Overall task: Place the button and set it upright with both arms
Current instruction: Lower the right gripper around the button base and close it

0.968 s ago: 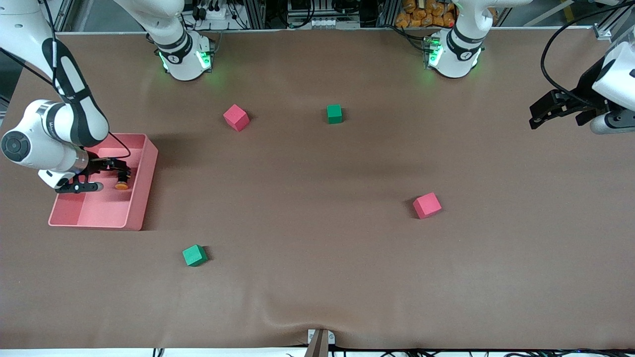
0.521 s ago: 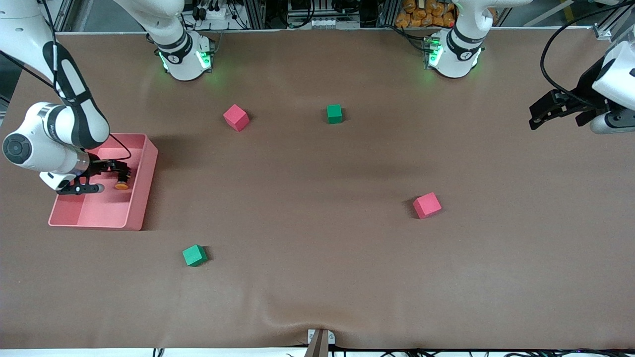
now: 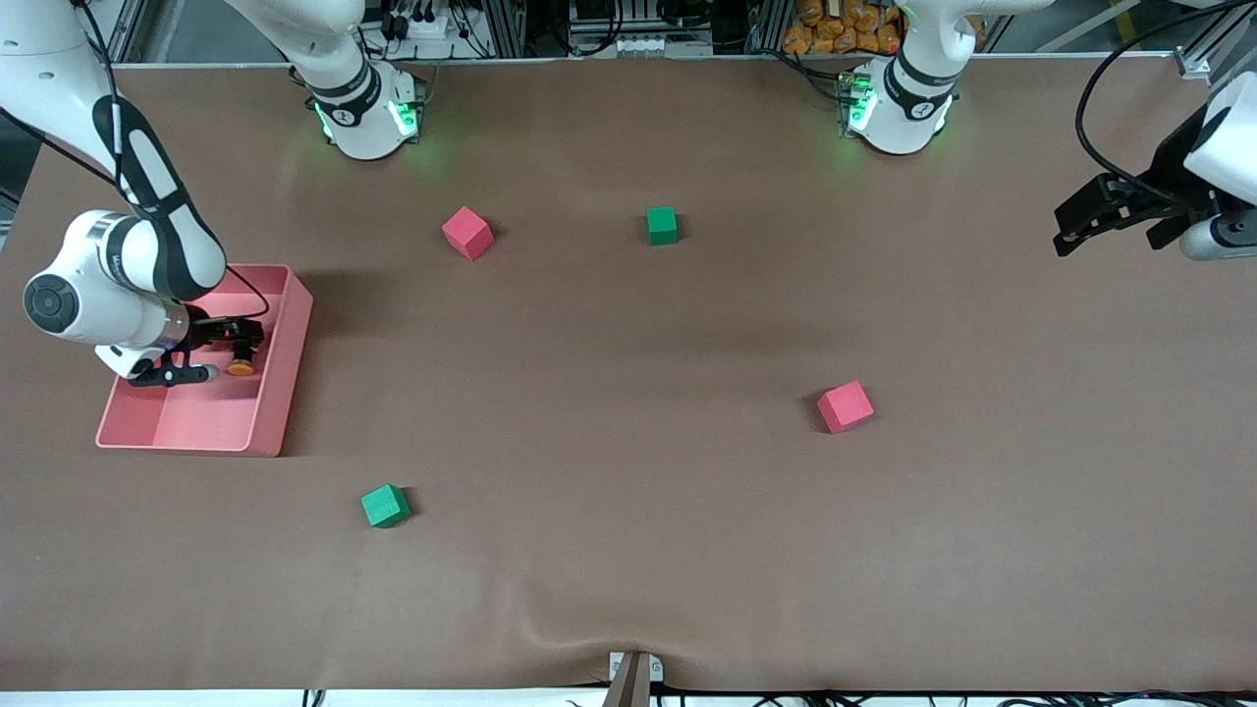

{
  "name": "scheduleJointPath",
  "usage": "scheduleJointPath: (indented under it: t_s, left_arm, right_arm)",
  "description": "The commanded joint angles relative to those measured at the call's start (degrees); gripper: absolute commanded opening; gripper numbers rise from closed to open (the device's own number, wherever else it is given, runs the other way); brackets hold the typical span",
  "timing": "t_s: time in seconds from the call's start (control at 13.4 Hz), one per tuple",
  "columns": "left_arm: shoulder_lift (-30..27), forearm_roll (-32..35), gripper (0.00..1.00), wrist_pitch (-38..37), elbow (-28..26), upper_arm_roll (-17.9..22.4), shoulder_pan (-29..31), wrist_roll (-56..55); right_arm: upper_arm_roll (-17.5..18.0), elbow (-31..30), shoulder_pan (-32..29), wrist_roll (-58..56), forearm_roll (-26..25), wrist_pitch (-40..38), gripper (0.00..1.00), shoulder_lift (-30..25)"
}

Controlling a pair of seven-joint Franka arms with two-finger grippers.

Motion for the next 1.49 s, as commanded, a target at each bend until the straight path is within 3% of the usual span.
scheduleJointPath:
  t_s: [0.0,0.37,0.45,0.52,0.6,0.67,1.12,1.41]
  left_arm:
    - [0.1,0.3,1.0,0.2,0.8,-0.1,0.4,0.9]
    - [0.1,0.3,1.0,0.0,0.8,-0.1,0.5,1.2]
    - [0.1,0.3,1.0,0.1,0.8,0.0,0.5,1.2]
    - [0.1,0.3,1.0,0.3,0.8,-0.1,0.5,1.2]
    - [0.1,0.3,1.0,0.4,0.8,-0.1,0.5,1.1]
    - [0.1,0.3,1.0,1.0,0.8,-0.1,0.2,1.0]
    - [0.8,0.1,1.0,2.4,0.8,-0.1,0.5,0.9]
    - [0.9,0.3,1.0,2.7,0.8,-0.1,0.4,1.0]
  right_arm:
    - [0.3,0.3,-0.3,-1.1,-0.4,0.9,1.0,0.8]
    - [0.3,0.1,-0.2,-1.0,-0.3,0.4,1.0,0.8]
    - [0.3,0.1,-0.2,-1.0,-0.3,0.4,0.82,0.8]
    - [0.4,0.1,-0.2,-0.9,-0.4,0.3,0.39,0.8]
    - [0.4,0.2,-0.2,-0.7,-0.3,0.3,0.09,0.8]
    - [0.4,0.2,-0.2,-0.6,-0.4,0.3,0.0,0.8]
    - [0.5,0.6,0.1,-0.4,-0.4,0.1,0.0,-0.3]
    - [0.7,3.0,1.0,-0.3,-0.4,-4.0,0.0,-5.3]
